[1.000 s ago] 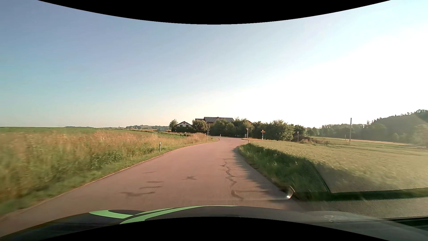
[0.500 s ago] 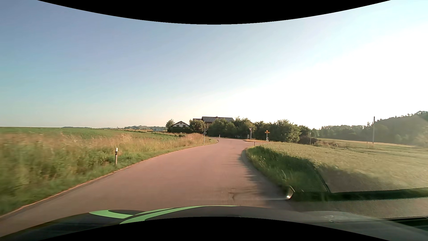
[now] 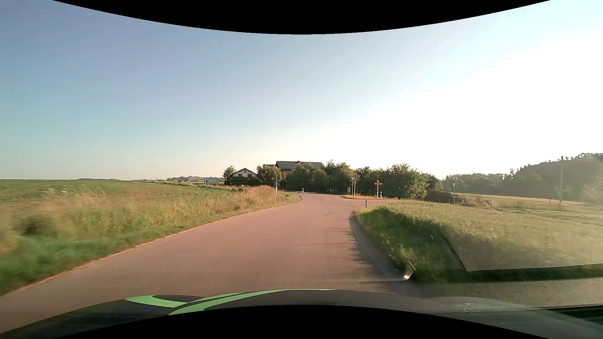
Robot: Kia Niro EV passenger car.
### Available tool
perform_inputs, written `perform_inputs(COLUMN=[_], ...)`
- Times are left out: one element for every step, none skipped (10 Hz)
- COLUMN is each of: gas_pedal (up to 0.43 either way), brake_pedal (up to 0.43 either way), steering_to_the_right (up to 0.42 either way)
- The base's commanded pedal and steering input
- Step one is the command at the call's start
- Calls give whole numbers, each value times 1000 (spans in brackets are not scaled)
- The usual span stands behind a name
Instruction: Follow the waypoints while adhering to traffic rules and regulations
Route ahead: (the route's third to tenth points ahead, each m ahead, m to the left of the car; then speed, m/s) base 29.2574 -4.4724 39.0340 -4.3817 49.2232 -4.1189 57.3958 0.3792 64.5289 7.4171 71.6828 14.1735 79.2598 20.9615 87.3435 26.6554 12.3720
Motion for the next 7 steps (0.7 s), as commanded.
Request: perform_inputs(gas_pedal=[0, 0, 0, 0, 0, 0, 0], brake_pedal=[220, 226, 226, 226, 226, 232, 232], steering_to_the_right=[32, 33, 33, 33, 33, 33, 33])
